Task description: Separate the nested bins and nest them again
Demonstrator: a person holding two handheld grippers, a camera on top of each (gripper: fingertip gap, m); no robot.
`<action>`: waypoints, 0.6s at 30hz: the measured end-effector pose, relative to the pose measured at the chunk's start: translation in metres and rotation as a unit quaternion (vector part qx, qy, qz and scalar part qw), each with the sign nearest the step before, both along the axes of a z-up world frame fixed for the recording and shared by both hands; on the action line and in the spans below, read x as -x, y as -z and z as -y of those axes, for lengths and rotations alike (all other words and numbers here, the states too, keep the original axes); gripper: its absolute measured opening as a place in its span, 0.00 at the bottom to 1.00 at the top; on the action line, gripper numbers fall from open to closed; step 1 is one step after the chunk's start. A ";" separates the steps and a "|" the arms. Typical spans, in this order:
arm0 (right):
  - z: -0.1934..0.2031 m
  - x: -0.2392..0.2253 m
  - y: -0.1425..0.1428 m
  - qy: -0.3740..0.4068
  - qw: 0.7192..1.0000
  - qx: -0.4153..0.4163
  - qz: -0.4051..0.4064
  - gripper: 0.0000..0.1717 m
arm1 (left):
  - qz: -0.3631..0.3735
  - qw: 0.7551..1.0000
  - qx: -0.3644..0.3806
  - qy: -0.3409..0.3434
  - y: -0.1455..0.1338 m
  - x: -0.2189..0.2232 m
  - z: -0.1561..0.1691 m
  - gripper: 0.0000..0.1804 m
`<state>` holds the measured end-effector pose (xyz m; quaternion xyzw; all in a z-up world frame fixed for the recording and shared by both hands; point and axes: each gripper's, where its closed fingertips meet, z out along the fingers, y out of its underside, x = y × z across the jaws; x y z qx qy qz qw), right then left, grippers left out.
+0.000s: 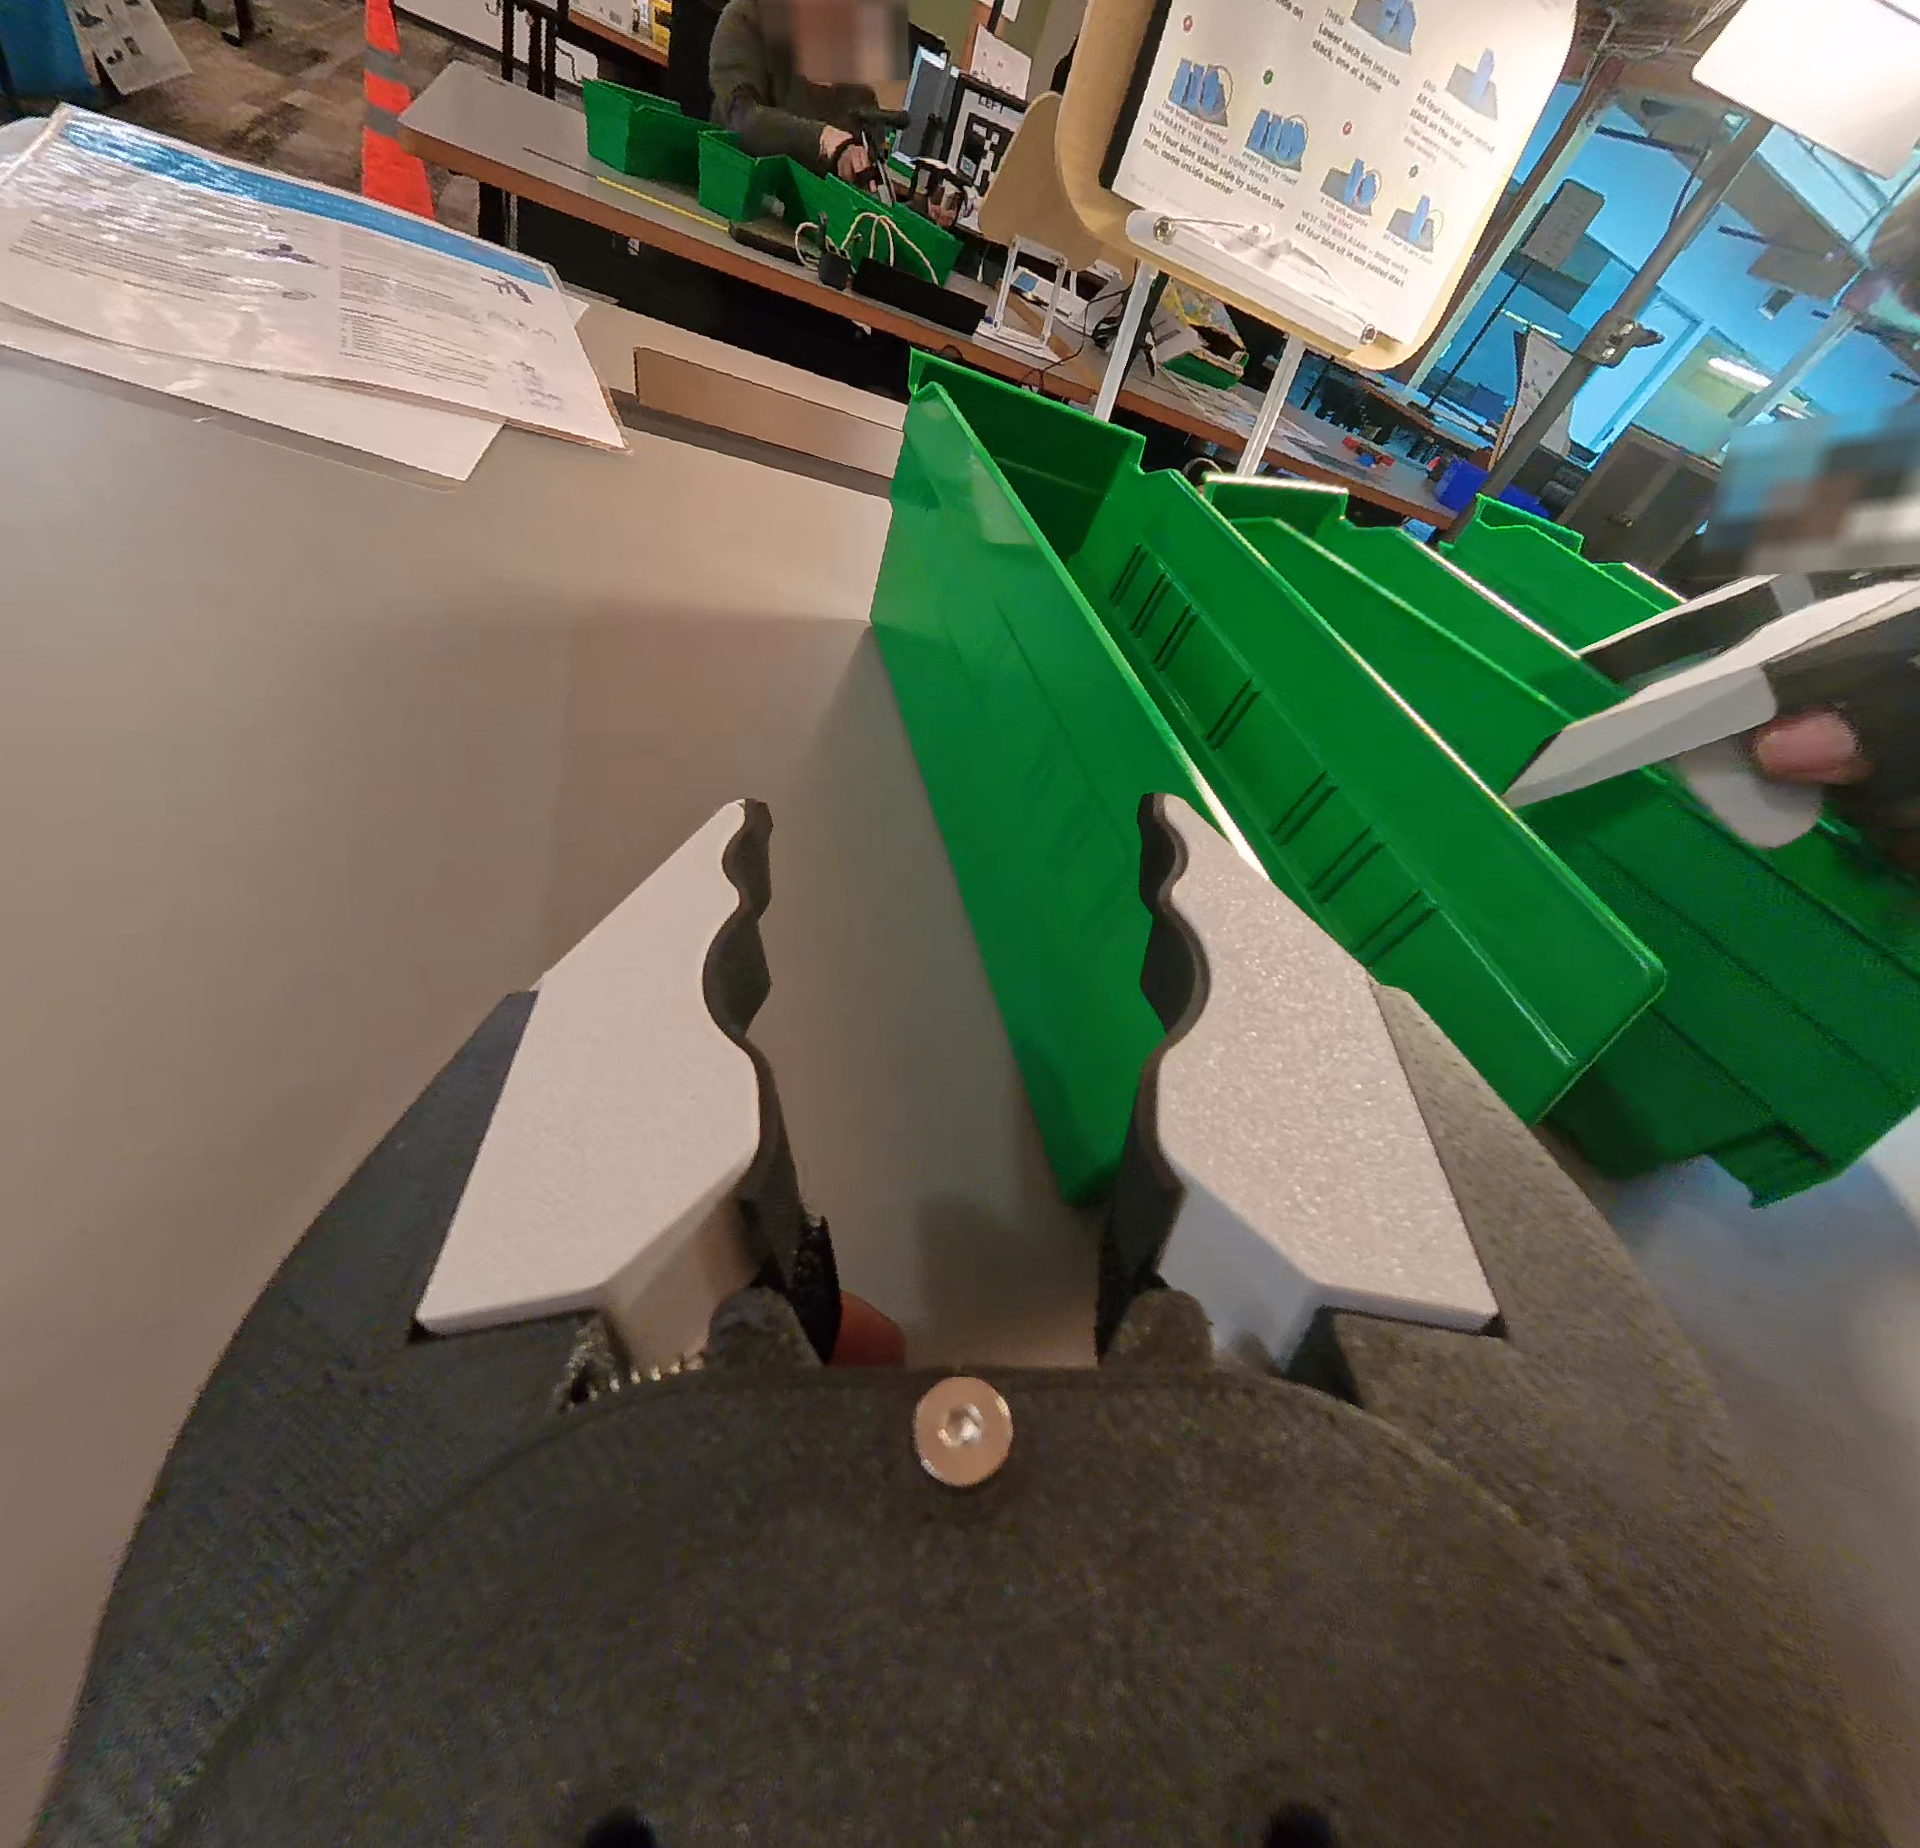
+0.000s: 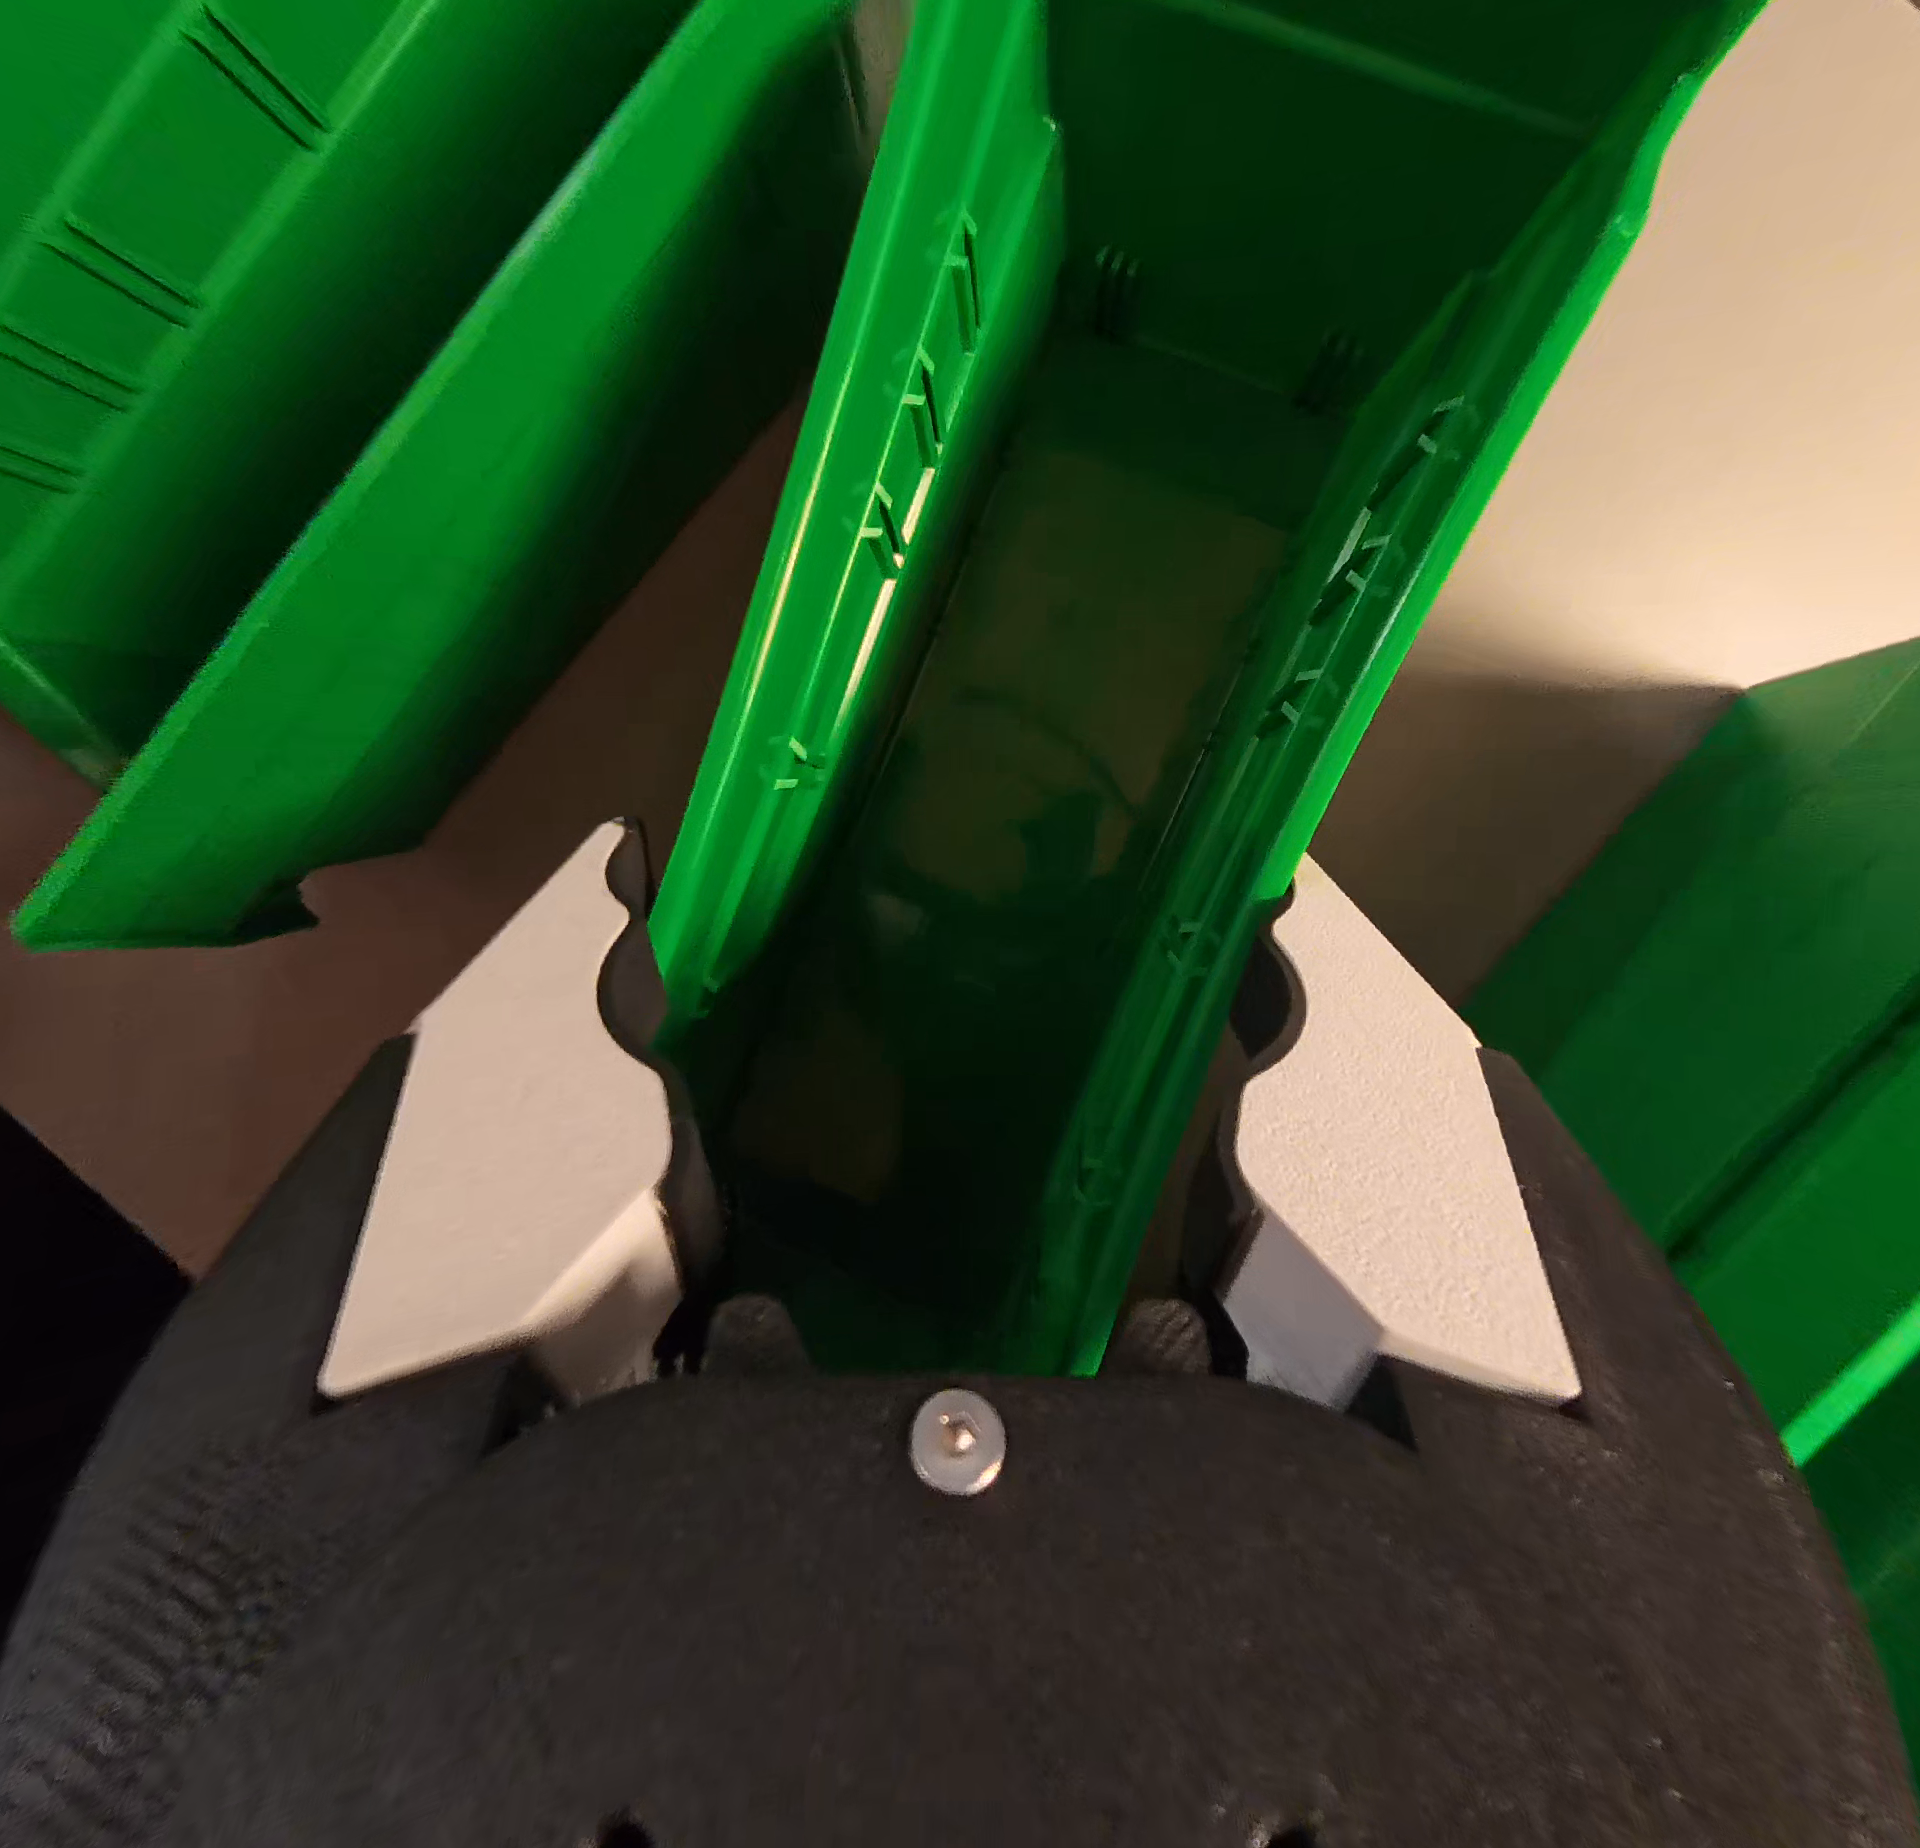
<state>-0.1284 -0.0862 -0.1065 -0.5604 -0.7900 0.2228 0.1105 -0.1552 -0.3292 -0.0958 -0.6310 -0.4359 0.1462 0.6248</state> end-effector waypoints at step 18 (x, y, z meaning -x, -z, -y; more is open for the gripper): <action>-0.113 -0.024 -0.198 0.048 0.988 0.057 -0.133 0.67 | 0.005 1.000 -0.002 0.002 0.001 0.000 0.000 0.39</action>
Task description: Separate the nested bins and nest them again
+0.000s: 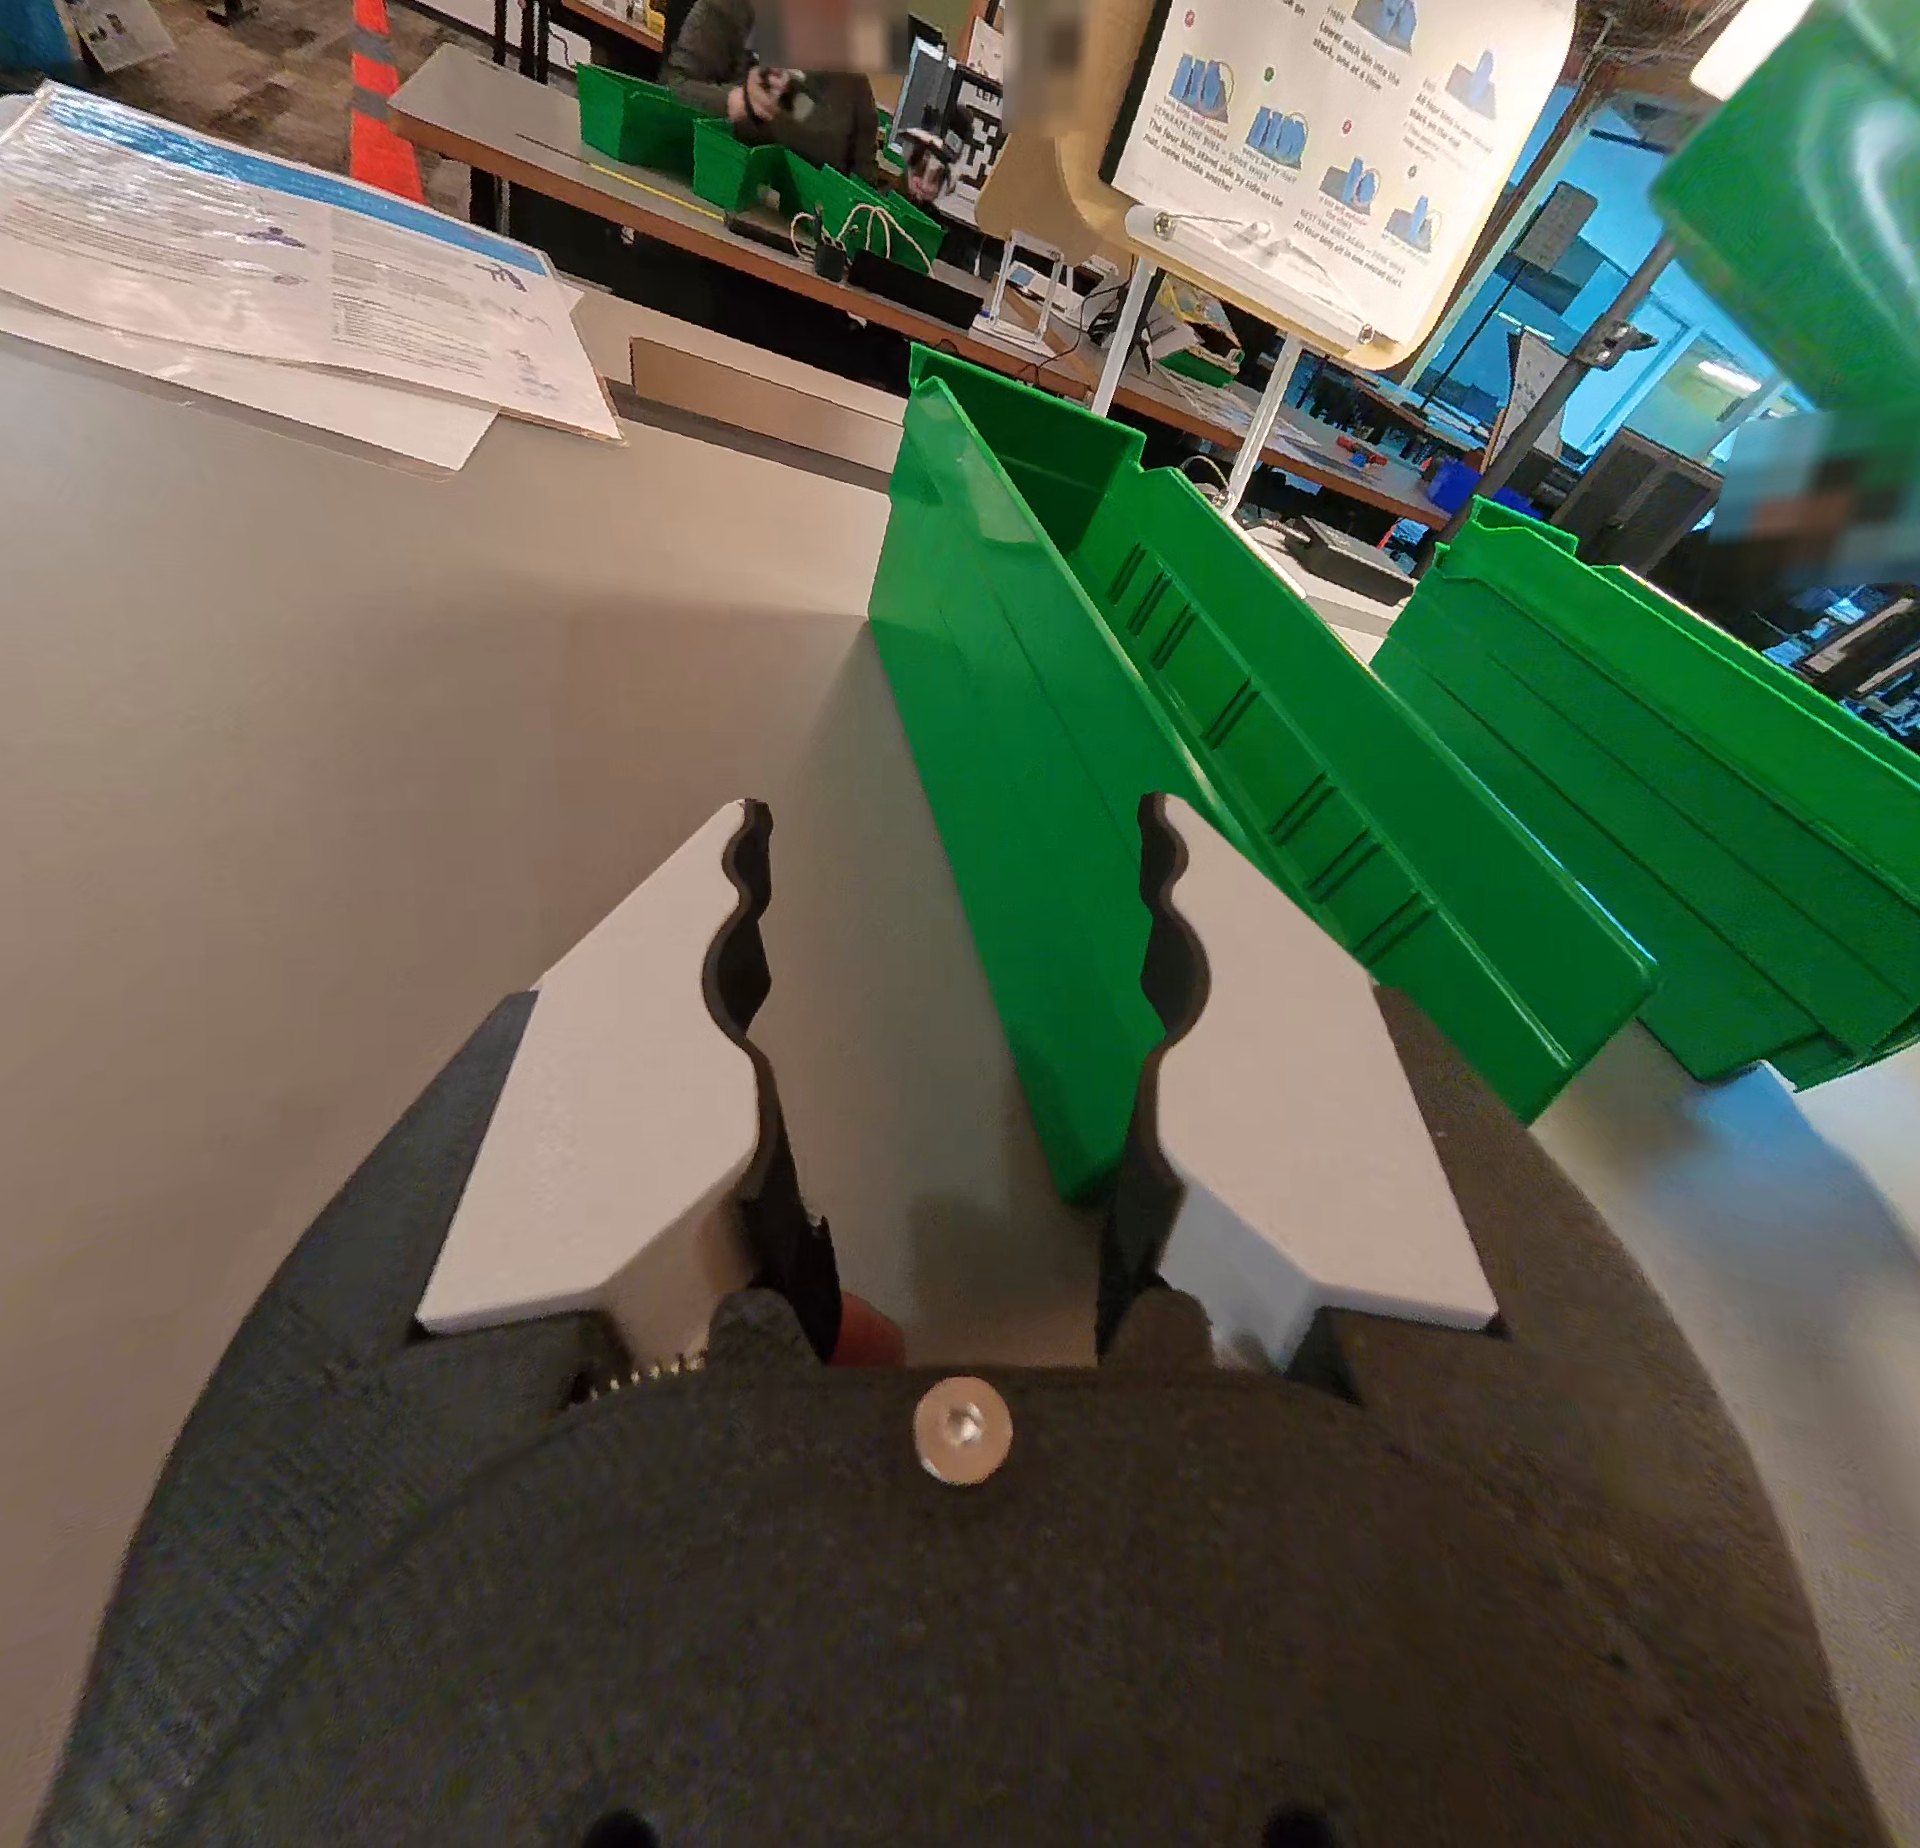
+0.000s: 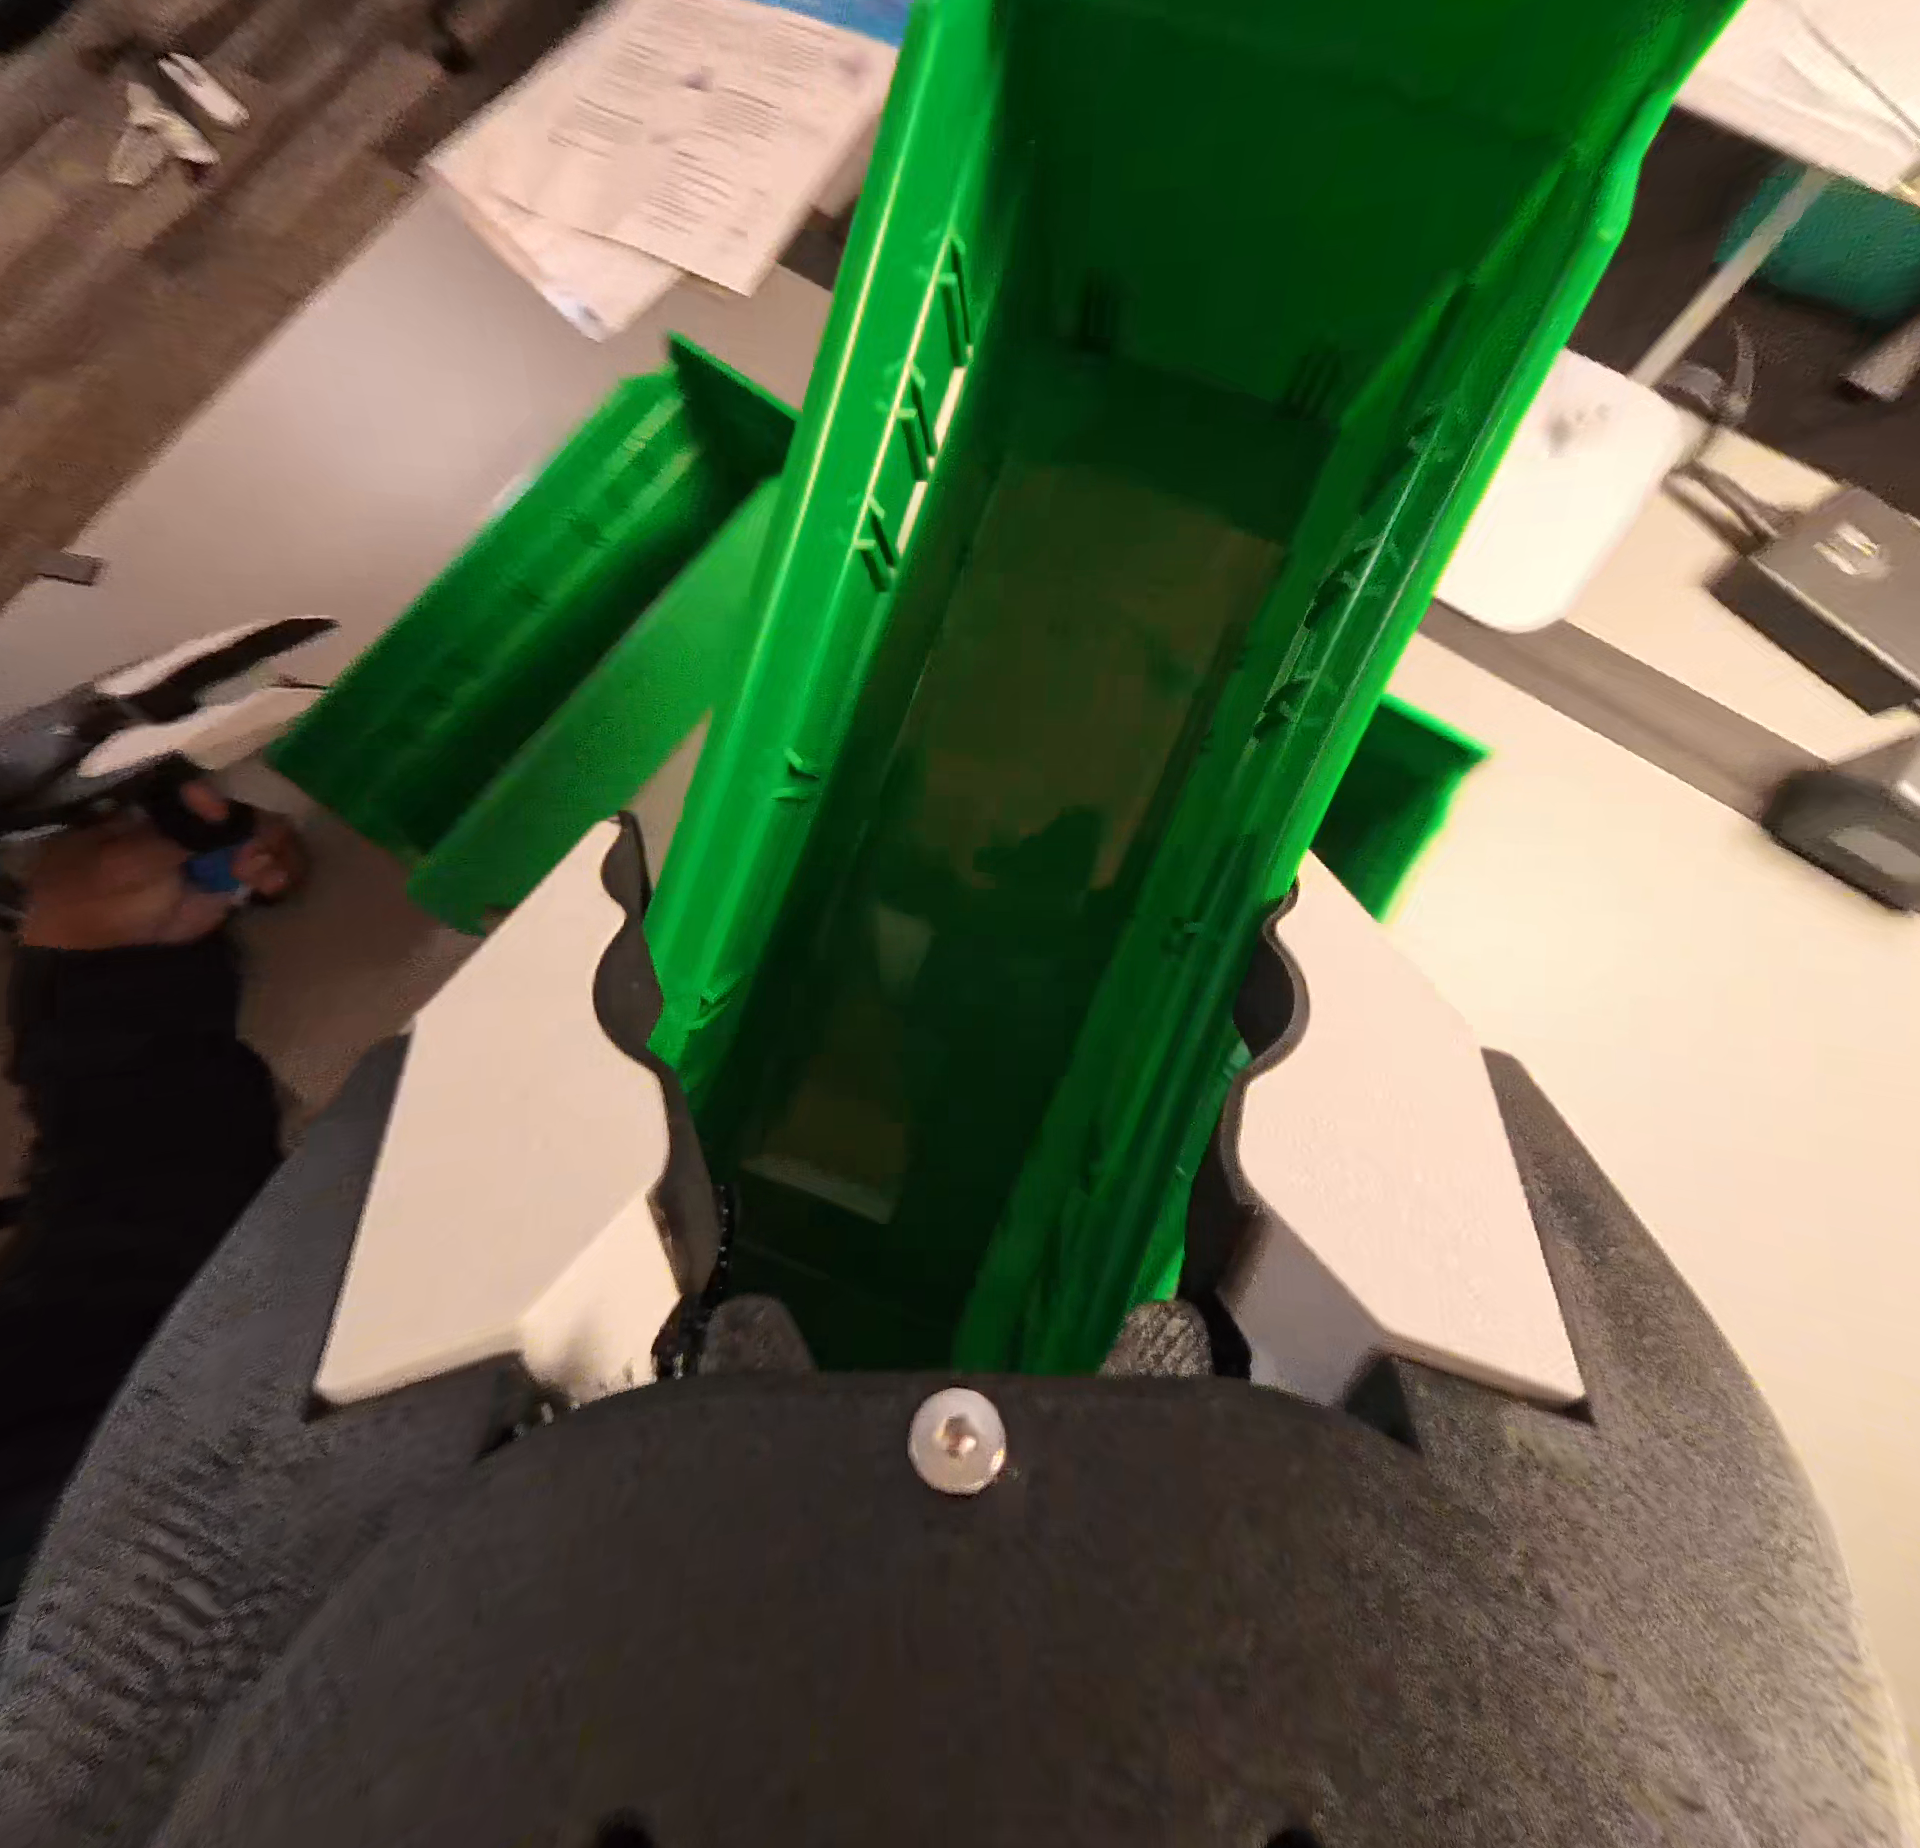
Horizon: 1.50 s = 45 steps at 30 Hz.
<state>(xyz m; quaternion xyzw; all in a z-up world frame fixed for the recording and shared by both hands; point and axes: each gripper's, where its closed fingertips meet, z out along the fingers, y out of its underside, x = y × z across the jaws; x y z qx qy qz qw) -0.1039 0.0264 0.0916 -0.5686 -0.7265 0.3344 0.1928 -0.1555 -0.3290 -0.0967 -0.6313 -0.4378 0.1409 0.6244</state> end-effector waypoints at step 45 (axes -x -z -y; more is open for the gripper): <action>-0.056 0.008 0.144 0.076 0.986 -0.061 0.133 0.71 | -0.002 1.000 0.008 0.004 0.001 -0.001 -0.003 0.40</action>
